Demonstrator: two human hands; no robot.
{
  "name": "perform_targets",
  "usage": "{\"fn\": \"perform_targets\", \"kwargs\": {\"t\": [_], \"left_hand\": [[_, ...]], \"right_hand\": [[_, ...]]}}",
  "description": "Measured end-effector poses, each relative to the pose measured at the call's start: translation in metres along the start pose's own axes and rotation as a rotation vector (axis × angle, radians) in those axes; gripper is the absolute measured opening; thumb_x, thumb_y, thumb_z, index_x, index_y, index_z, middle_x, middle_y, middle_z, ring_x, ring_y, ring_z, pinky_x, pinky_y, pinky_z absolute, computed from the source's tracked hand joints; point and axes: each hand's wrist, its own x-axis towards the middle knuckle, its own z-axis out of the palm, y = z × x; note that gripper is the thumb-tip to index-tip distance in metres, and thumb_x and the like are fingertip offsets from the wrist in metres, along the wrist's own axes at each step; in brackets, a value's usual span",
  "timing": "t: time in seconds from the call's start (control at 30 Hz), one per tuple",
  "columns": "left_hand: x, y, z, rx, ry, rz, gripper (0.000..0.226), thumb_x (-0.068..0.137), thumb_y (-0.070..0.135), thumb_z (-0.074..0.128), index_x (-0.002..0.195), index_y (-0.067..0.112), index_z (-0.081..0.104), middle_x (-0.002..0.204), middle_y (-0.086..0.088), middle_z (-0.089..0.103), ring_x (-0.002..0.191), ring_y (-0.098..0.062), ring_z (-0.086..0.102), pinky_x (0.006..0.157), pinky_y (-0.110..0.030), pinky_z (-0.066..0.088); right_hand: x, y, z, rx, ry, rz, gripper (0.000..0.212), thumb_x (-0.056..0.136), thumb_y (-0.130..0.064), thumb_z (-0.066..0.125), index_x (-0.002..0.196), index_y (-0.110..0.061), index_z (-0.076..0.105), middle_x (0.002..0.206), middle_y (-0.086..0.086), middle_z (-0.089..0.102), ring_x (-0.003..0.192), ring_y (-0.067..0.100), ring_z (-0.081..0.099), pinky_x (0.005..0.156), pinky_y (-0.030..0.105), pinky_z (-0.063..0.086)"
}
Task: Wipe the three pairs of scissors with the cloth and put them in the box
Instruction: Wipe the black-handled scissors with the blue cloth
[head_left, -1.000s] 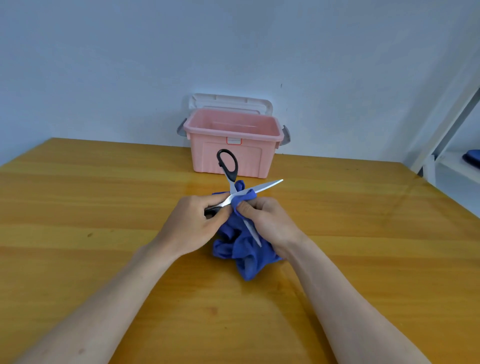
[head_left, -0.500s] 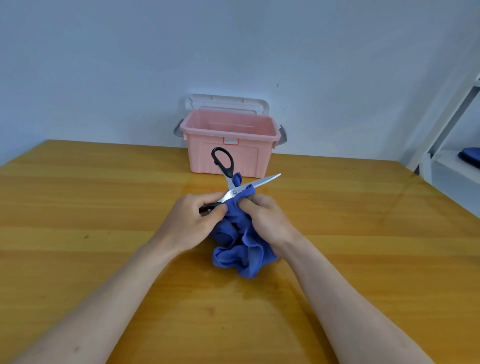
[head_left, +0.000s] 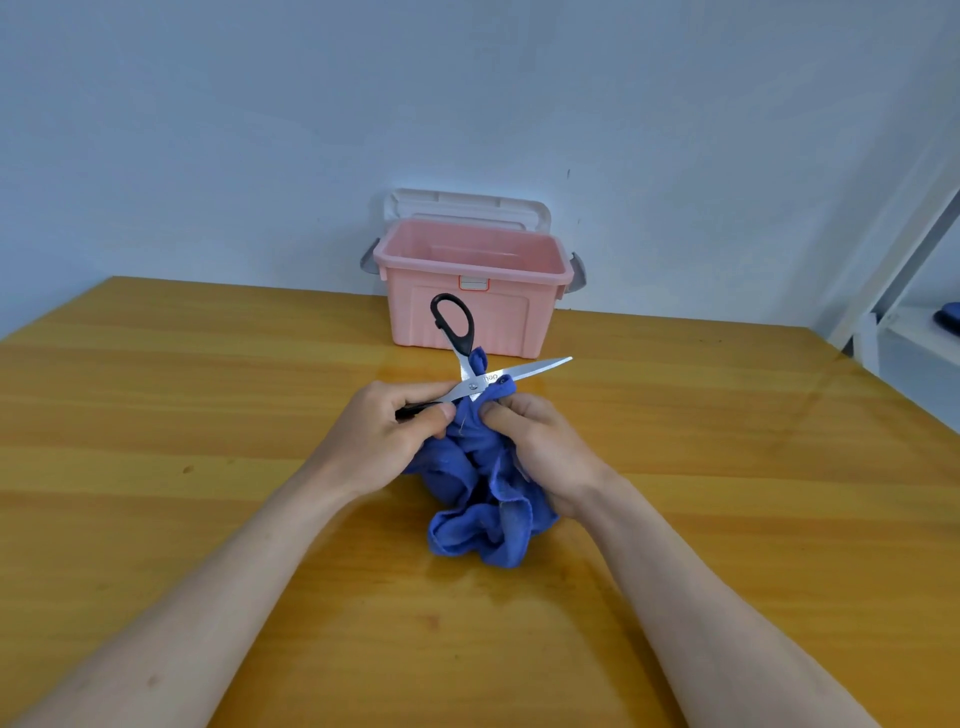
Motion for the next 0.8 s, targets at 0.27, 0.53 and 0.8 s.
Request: {"fn": "perform_targets", "kwargs": {"t": [0.27,0.53,0.8], "left_hand": [[-0.005,0.011,0.006,-0.007,0.010,0.071,0.041,0.098,0.003,0.051,0.108,0.042,0.056,0.050,0.025,0.053,0.048,0.007,0.047,0.052,-0.005,0.033],[-0.006,0.013,0.004,-0.022,0.009,0.071,0.038,0.098,0.002,0.050,0.110,0.037,0.059,0.051,0.025,0.055,0.048,0.007,0.049,0.051,-0.005,0.034],[-0.004,0.002,0.004,0.073,0.021,0.002,0.031,0.099,0.012,0.053,0.123,0.029,0.063,0.066,0.027,0.065,0.059,0.006,0.056,0.056,-0.008,0.039]], "right_hand": [[0.003,0.001,0.015,-0.061,0.135,-0.120,0.056,0.089,-0.043,0.050,0.075,0.011,0.045,0.073,0.011,0.048,0.067,0.026,0.041,0.062,0.043,0.033],[0.001,-0.003,0.012,0.030,0.070,-0.111,0.044,0.090,-0.029,0.054,0.101,0.013,0.059,0.092,0.033,0.062,0.084,0.038,0.058,0.078,0.058,0.048],[0.001,0.004,0.003,0.129,0.009,-0.021,0.022,0.102,-0.007,0.043,0.109,-0.009,0.064,0.094,0.010,0.073,0.090,0.023,0.070,0.083,0.034,0.057]]}}
